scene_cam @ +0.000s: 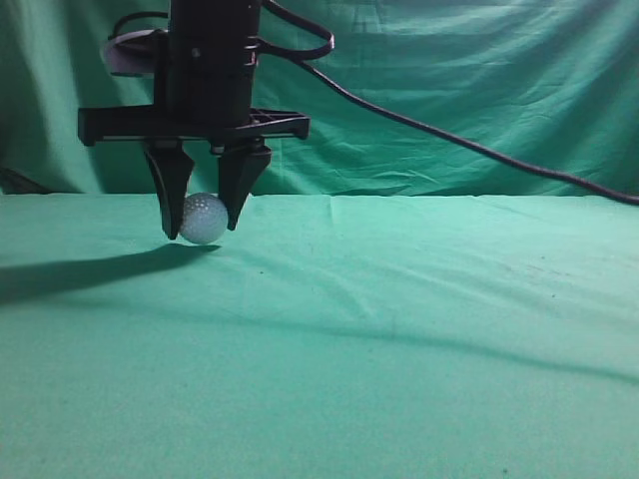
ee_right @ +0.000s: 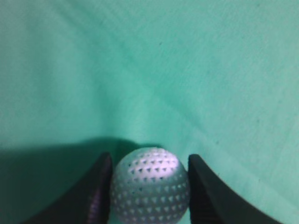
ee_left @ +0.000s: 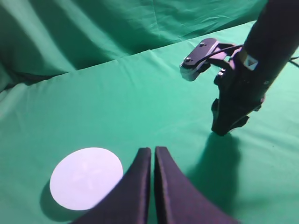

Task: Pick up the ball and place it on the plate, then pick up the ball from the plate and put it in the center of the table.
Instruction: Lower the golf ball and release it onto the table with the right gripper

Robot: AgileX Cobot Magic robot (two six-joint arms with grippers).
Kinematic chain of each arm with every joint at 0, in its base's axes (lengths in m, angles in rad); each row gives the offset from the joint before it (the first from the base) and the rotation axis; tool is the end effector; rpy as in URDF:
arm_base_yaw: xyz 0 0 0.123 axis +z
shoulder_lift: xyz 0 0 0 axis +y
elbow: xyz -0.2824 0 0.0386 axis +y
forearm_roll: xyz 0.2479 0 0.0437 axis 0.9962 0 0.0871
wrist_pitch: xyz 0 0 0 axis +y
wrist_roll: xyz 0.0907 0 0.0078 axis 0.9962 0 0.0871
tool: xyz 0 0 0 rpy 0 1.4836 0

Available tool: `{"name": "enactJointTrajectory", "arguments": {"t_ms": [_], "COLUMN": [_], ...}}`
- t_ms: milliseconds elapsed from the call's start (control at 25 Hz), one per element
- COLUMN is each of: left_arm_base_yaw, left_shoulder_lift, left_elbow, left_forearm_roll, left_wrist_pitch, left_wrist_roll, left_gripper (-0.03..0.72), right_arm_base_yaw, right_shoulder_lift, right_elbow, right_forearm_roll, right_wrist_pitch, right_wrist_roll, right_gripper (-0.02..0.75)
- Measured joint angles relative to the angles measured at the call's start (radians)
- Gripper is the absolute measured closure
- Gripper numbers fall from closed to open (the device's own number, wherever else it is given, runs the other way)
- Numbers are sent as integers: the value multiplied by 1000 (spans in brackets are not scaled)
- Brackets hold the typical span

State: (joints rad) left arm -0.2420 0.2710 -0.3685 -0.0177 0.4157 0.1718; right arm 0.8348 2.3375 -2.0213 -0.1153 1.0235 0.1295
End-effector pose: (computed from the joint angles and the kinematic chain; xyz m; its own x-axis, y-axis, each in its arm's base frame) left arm 0.0671 -0.0172 0.2825 -0.1814 0.2044 -0.9619 0.2779 0.9490 0.1492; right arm 0.3432 0.3656 0.1781 -0.6851 -0.6537 -0.3215 -0.6709 0.7381 -0.0711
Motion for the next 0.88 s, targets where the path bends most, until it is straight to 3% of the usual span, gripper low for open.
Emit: {"name": "enactJointTrajectory", "arguments": {"t_ms": [400, 600, 880], "left_arm_base_yaw": [0, 0, 0], "left_shoulder_lift": [-20, -20, -20], "left_elbow": [0, 0, 0], "left_forearm_roll": [0, 0, 0], "left_wrist_pitch": [0, 0, 0], "left_wrist_roll": [0, 0, 0], "left_gripper": [688, 688, 688], "right_arm_base_yaw": [-10, -10, -10], "right_shoulder_lift": [35, 41, -17], "right_elbow": [-31, -31, -31], "right_forearm_roll": [-3, -3, -6], "right_wrist_pitch": [-41, -39, 50], "right_wrist_roll": [4, 4, 4], "right_gripper": [402, 232, 220]}}
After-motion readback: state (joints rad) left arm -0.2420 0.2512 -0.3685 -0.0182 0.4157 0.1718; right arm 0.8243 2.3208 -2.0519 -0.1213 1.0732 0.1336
